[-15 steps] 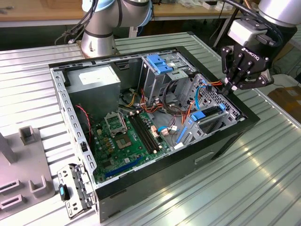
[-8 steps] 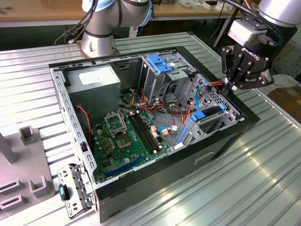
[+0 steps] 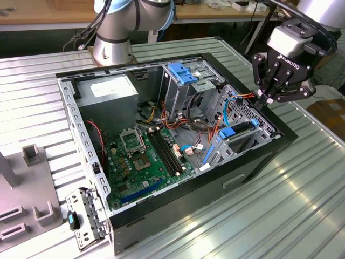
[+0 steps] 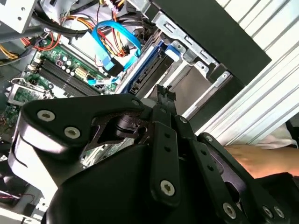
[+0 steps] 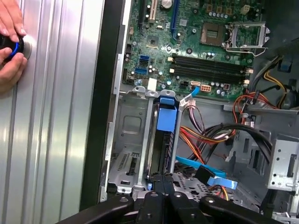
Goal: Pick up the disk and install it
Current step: 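Insert the first disk wire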
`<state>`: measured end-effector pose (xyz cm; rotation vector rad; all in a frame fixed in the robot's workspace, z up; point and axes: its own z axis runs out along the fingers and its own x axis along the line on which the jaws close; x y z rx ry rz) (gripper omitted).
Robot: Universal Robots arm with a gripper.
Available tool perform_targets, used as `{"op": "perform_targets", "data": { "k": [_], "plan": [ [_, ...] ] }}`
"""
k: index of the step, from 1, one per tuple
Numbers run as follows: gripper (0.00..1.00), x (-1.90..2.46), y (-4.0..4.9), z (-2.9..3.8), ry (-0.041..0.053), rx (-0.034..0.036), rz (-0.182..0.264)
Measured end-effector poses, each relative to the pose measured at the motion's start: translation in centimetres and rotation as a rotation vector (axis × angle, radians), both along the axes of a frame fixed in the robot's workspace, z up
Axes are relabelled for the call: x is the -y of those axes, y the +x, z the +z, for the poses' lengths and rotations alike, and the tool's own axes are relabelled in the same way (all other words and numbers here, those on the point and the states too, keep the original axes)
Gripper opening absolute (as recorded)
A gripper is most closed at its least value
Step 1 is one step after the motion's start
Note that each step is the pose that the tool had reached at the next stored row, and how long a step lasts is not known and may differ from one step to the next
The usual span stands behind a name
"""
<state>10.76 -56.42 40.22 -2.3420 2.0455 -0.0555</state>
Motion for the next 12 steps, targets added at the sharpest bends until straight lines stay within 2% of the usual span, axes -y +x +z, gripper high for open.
{"op": "perform_targets", "data": {
  "k": [4, 7, 9, 10, 12],
  "plan": [
    [0.11, -0.09, 1.03, 0.02, 0.0001, 0.0000, 0.008],
    [0.11, -0.17, 1.39, 0.02, -0.0002, 0.0000, 0.015],
    [0.11, -0.44, 2.02, 0.02, -0.0009, 0.0000, 0.021],
    [0.11, -0.73, 2.53, 0.01, -0.0010, 0.0000, 0.024],
    [0.11, -1.11, 2.85, -0.03, -0.0010, 0.0000, 0.027]
  ]
}}
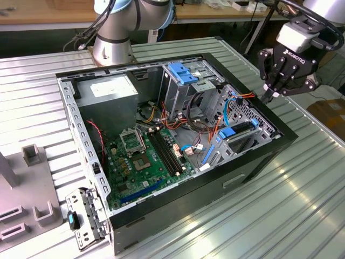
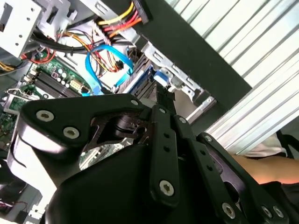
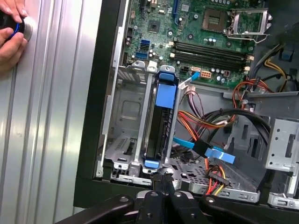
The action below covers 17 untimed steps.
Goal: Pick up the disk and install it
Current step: 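Insert the first disk wire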
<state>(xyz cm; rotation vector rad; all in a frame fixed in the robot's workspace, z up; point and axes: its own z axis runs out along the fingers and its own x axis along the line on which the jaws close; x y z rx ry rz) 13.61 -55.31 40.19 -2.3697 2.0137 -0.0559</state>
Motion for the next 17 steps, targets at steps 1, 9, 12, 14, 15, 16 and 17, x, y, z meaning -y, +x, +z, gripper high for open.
{"op": "perform_targets", "data": {
  "k": [1, 9, 12, 14, 15, 16, 17],
  "plan": [
    [0.11, -0.31, 0.17, -0.04, 0.0002, 0.0000, 0.000],
    [0.11, -3.38, 1.78, -0.87, 0.0002, 0.0000, 0.035],
    [0.11, -3.48, 1.80, -1.32, 0.0003, 0.0000, 0.092],
    [0.11, -3.49, 1.80, -1.64, 0.0000, 0.0000, 0.142],
    [0.11, -3.49, 1.80, -1.84, -0.0001, 0.0000, 0.184],
    [0.11, -3.49, 1.80, -1.87, -0.0006, 0.0002, 0.216],
    [0.11, -3.49, 1.81, -1.87, -0.0007, 0.0020, 0.232]
  ]
}}
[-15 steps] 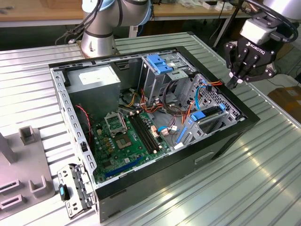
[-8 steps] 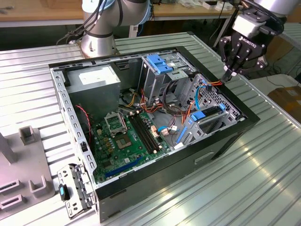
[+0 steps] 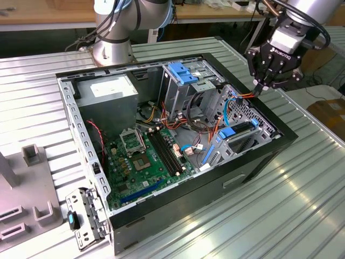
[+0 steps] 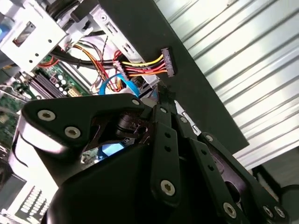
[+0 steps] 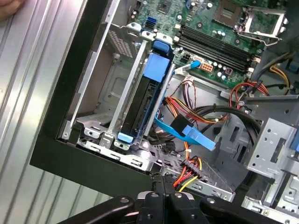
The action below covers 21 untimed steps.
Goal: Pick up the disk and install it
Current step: 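Insert the first disk wire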
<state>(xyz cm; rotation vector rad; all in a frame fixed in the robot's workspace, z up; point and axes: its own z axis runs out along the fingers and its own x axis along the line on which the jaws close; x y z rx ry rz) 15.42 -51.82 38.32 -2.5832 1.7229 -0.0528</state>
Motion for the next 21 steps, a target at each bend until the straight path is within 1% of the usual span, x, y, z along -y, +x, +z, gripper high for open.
{"op": "perform_targets", "data": {
  "k": [1, 2, 4, 5, 6, 8, 9, 10, 11, 12, 14, 17, 19, 21],
  "plan": [
    [0.11, 0.01, 0.00, -0.01, 0.0002, 0.0053, 0.008],
    [0.11, 0.01, 0.00, 0.01, 0.0002, 0.0196, 0.014],
    [0.11, 0.01, 0.00, 0.09, -0.0002, 0.0398, 0.015],
    [0.11, 0.01, -0.01, 0.11, -0.0001, 0.0600, 0.021],
    [0.11, 0.01, -0.01, 0.11, 0.0003, 0.0688, 0.036],
    [0.11, 0.00, 0.00, 0.12, 0.0007, 0.0750, 0.061],
    [0.11, 0.00, -0.01, 0.13, 0.0020, 0.0801, 0.103],
    [0.11, 0.01, 0.00, 0.12, 0.0028, 0.0816, 0.122],
    [0.11, 0.01, 0.00, 0.12, 0.0036, 0.0819, 0.141],
    [0.11, 0.00, -0.01, 0.02, 0.0043, 0.0817, 0.209],
    [0.11, 0.01, -0.01, -0.15, 0.0054, 0.0815, 0.282],
    [0.11, 0.01, -0.01, -0.27, 0.0095, 0.0813, 0.386],
    [0.11, 0.01, -0.01, -0.30, 0.0111, 0.0812, 0.423],
    [0.11, 0.01, -0.01, -0.33, 0.0129, 0.0817, 0.478]
  ]
}}
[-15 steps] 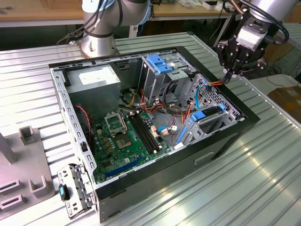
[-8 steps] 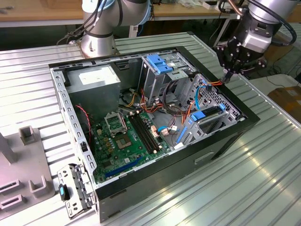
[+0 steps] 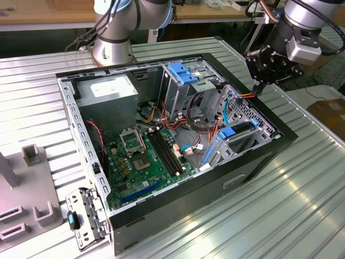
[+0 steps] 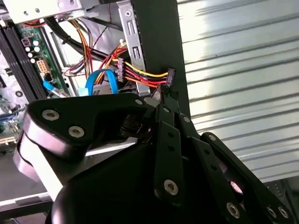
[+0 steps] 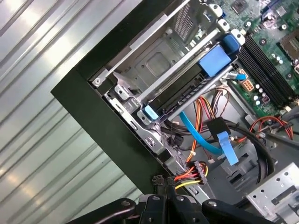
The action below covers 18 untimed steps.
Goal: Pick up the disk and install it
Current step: 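Insert the first disk wire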
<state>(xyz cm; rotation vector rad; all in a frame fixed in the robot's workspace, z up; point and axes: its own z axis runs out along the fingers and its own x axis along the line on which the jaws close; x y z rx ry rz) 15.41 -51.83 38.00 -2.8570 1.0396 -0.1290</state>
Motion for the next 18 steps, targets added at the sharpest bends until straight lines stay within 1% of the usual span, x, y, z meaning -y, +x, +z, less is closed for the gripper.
{"op": "perform_targets", "data": {
  "k": [1, 2, 4, 5, 6, 7, 9, 10, 12, 13, 14, 15, 16, 17, 18],
  "plan": [
    [0.11, 0.00, 0.00, -0.01, 0.0000, 0.0006, 0.021],
    [0.11, 0.00, 0.01, -0.03, 0.0000, 0.0033, 0.051],
    [0.11, 0.00, 0.00, -0.11, -0.0003, 0.0099, 0.110],
    [0.11, 0.00, 0.01, -0.19, -0.0011, 0.0136, 0.152],
    [0.17, 0.00, 0.00, -0.25, -0.0020, 0.0154, 0.176],
    [0.24, 0.00, 0.02, -0.33, -0.0033, 0.0195, 0.203],
    [0.24, -0.04, 0.07, -0.47, -0.0074, 0.0275, 0.247],
    [0.24, -0.08, 0.09, -0.49, -0.0109, 0.0293, 0.252],
    [0.24, -0.09, 0.09, -0.52, -0.0178, 0.0365, 0.267],
    [0.24, -0.09, 0.09, -0.51, -0.0245, 0.0397, 0.270],
    [0.24, -0.12, 0.10, -0.51, -0.0466, 0.0395, 0.278],
    [0.24, -0.33, 0.09, -0.53, -0.0720, 0.0426, 0.281],
    [0.25, -0.36, 0.09, -0.52, -0.0735, 0.0428, 0.281],
    [0.31, -0.40, 0.09, -0.53, -0.0734, 0.0430, 0.281],
    [0.31, -0.87, 0.09, -0.55, -0.0769, 0.0461, 0.281]
  ]
}}
